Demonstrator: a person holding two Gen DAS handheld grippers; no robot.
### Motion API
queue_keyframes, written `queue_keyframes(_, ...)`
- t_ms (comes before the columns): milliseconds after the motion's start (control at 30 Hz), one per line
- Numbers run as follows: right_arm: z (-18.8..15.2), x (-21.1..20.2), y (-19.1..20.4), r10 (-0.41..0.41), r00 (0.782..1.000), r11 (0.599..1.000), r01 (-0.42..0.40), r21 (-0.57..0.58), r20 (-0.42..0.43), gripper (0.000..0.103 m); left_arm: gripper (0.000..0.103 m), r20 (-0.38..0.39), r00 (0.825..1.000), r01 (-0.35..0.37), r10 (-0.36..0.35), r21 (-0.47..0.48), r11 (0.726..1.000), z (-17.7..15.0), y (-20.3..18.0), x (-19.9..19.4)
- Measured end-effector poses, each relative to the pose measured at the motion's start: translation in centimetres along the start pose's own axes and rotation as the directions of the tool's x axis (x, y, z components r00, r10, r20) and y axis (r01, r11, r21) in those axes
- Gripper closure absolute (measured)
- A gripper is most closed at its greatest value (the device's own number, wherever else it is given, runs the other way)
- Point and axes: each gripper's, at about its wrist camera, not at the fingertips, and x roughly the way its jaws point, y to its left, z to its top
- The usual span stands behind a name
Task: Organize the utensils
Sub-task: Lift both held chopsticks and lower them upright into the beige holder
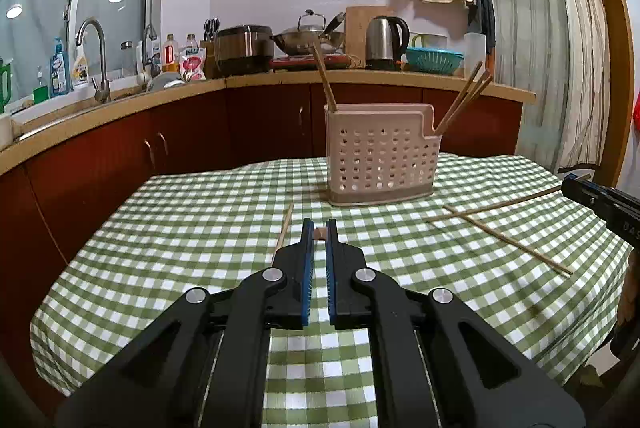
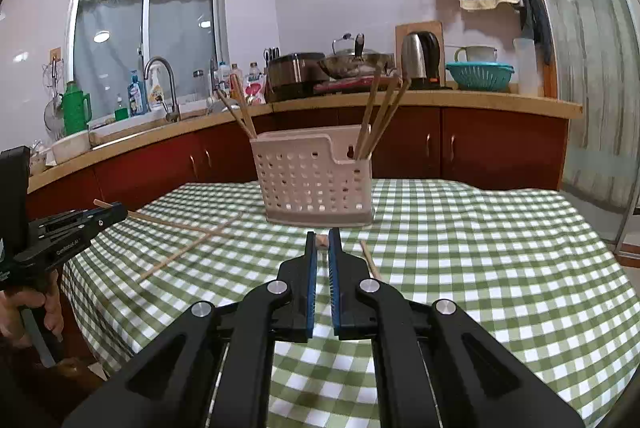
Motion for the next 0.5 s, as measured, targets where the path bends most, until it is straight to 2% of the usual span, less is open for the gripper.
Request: queue_keyframes(500, 3.5, 0.6, 0.1, -0.005, 0.999, 1.000, 0.005, 0.018, 0.035, 0.097, 0.097, 0.031, 0.998, 0.055, -0.054, -0.022, 0.998, 3.7, -0.3, 0.1)
